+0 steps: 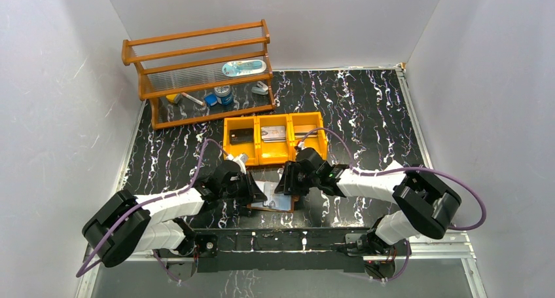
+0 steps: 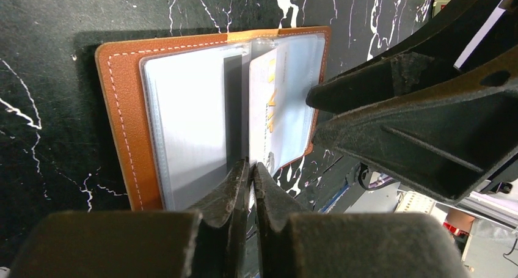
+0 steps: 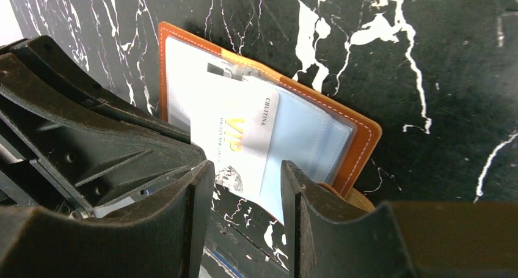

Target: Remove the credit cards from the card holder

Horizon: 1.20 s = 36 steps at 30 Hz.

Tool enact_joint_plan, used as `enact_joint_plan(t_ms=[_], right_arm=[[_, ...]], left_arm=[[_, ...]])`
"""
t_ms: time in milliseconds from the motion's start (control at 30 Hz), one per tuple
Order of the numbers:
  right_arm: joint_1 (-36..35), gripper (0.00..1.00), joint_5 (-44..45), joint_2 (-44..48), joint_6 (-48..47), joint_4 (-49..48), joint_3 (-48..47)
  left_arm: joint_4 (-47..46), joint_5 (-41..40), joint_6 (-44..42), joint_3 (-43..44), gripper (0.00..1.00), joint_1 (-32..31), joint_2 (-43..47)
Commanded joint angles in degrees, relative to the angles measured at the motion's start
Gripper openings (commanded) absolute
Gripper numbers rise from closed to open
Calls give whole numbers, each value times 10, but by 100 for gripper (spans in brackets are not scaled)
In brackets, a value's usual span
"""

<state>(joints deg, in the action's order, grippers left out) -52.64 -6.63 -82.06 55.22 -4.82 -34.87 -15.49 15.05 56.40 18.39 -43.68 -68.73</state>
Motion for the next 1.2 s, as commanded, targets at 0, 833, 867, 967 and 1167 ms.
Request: enact_joint_plan(t_ms=[0,833,867,967,1167], right_arm=[[-4,53,-37,-13,-15,-36,-19],[-2,50,41,-39,81,7,43],[-2,50,43,-39,81,9,43],[-3,50,49,-37,81,14,45],[-2,52,59,-36,73,28,37]], left_arm=[[8,-2,-8,11,6,-1,4],[-26,15,-5,19,3,-1,-49],[-21,9,-5,17,2,-1,-39],[6,-9,-11,18,0,-1,-3],[101,-49,-41,39,0,-1,53]])
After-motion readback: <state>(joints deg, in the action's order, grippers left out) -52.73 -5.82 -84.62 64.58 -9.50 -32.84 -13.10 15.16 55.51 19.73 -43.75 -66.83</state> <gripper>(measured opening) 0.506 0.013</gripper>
